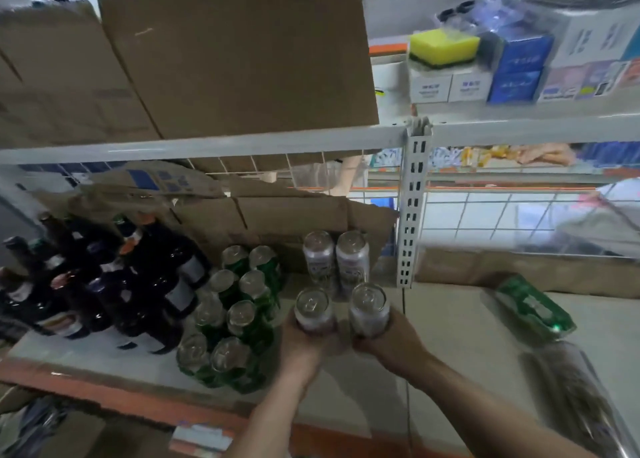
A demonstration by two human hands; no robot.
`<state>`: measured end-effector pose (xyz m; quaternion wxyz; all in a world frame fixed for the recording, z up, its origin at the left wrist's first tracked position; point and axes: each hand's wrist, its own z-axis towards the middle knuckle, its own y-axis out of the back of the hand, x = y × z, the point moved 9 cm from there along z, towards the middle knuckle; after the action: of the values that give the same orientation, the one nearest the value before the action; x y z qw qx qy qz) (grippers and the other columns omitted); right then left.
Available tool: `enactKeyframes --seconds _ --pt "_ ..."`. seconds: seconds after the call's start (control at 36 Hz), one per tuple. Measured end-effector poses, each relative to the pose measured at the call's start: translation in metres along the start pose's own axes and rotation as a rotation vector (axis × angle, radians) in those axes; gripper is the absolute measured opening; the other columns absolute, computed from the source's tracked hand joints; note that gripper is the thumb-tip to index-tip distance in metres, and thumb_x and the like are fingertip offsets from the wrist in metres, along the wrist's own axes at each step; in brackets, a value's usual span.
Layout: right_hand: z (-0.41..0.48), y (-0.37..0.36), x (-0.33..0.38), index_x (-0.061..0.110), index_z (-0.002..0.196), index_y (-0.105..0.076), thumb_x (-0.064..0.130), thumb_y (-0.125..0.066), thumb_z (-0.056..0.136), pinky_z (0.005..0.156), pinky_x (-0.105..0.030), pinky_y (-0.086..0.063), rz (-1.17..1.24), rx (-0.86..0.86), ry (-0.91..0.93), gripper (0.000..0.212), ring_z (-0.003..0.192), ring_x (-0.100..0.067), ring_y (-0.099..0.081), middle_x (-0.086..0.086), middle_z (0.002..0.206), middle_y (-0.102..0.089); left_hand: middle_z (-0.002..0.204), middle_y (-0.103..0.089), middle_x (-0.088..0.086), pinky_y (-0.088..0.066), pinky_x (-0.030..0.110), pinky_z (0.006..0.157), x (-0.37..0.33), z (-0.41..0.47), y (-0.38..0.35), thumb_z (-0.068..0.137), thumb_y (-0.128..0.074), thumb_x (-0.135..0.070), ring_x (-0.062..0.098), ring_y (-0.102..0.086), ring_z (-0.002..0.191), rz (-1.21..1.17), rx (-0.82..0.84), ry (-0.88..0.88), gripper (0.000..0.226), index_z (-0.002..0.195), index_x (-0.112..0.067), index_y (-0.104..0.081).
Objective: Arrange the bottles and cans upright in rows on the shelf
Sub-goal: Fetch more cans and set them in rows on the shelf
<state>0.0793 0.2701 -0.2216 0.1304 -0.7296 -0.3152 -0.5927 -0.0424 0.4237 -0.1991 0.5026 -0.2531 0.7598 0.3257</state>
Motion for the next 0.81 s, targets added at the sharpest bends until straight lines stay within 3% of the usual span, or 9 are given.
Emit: enactKeyframes --seconds 0.06,0.11,0.19,0.28,0.36,0.42,0.56,0.67,0.81 --pt "0.012 -0.006 0.006 0.019 0.109 -0.071 0.023 -0.086 0.048 0.075 -0.032 -0.061 -0.001 0.006 0.030 0.062 0.093 -0.013 -0.074 0.006 0.097 -0.078 0.090 -0.079 -0.002 -0.061 0.042 0.078 -0.007 0.011 -0.006 0.043 -0.079 -0.032 0.019 -0.076 0.088 0.023 0.035 0.003 0.055 0.096 -0.017 -0.076" --pt "0.023 -0.008 0.010 0.023 0.114 -0.071 0.020 -0.087 0.050 0.083 -0.032 -0.059 -0.006 -0.006 0.058 0.065 0.101 -0.008 -0.073 0.011 0.105 -0.078 0.092 -0.079 -0.007 -0.063 0.039 0.080 -0.010 0.021 -0.011 0.052 -0.077 -0.026 0.011 -0.075 0.089 0.044 0.090 0.006 0.046 0.097 -0.020 -0.077" --pt "0.032 -0.012 0.017 0.025 0.108 -0.072 -0.003 -0.085 0.059 0.079 -0.022 -0.056 0.006 -0.034 0.090 0.059 0.099 0.001 -0.071 0.017 0.103 -0.077 0.094 -0.079 -0.011 -0.063 0.036 0.080 -0.015 0.035 -0.013 0.056 -0.077 -0.028 0.005 -0.074 0.089 0.064 0.146 0.008 0.043 0.098 -0.028 -0.078" --pt "0.036 -0.013 0.026 0.023 0.109 -0.070 -0.013 -0.077 0.059 0.078 -0.014 -0.055 0.051 -0.045 0.117 0.062 0.100 0.002 -0.070 0.017 0.105 -0.077 0.093 -0.078 -0.013 -0.061 0.030 0.076 -0.019 0.045 -0.016 0.056 -0.077 -0.030 0.003 -0.073 0.088 0.071 0.198 -0.020 0.042 0.098 -0.030 -0.077" --pt "0.038 -0.016 0.028 0.016 0.110 -0.068 -0.025 -0.072 0.065 0.075 -0.014 -0.054 0.084 -0.058 0.121 0.061 0.097 0.003 -0.071 0.018 0.100 -0.077 0.090 -0.078 -0.013 -0.056 0.019 0.068 -0.019 0.053 -0.018 0.064 -0.078 -0.013 -0.004 -0.071 0.084 0.069 0.240 -0.047 0.033 0.094 -0.027 -0.077" --pt "0.040 -0.018 0.030 0.015 0.111 -0.067 -0.027 -0.071 0.066 0.075 -0.016 -0.055 0.087 -0.077 0.143 0.061 0.099 -0.002 -0.071 0.016 0.101 -0.077 0.090 -0.077 -0.014 -0.052 0.012 0.065 -0.020 0.058 -0.018 0.062 -0.076 -0.016 -0.010 -0.069 0.082 0.074 0.261 -0.068 0.035 0.096 -0.025 -0.075" --pt "0.039 -0.022 0.036 0.018 0.100 -0.064 -0.033 -0.068 0.069 0.071 -0.011 -0.054 0.129 -0.115 0.180 0.060 0.089 0.008 -0.070 0.021 0.092 -0.077 0.097 -0.077 -0.005 -0.058 0.028 0.076 -0.014 0.073 -0.019 0.049 -0.073 -0.038 0.008 -0.073 0.094 0.101 0.301 -0.083 0.060 0.106 -0.021 -0.072" --pt "0.041 -0.023 0.031 0.006 0.116 -0.064 -0.029 -0.069 0.070 0.077 -0.011 -0.053 0.103 -0.123 0.182 0.058 0.098 0.006 -0.069 0.022 0.102 -0.076 0.106 -0.076 -0.003 -0.057 0.024 0.078 -0.016 0.079 -0.022 0.053 -0.074 -0.029 0.010 -0.071 0.101 0.085 0.323 -0.149 0.061 0.113 -0.020 -0.070" --pt "0.042 -0.025 0.024 0.004 0.111 -0.065 -0.026 -0.070 0.070 0.072 -0.008 -0.050 0.073 -0.119 0.128 0.051 0.088 0.012 -0.068 0.028 0.089 -0.074 0.116 -0.073 -0.004 -0.058 0.048 0.092 -0.011 0.086 -0.024 0.060 -0.078 -0.027 0.014 -0.069 0.111 0.085 0.321 -0.212 0.063 0.122 -0.025 -0.066"
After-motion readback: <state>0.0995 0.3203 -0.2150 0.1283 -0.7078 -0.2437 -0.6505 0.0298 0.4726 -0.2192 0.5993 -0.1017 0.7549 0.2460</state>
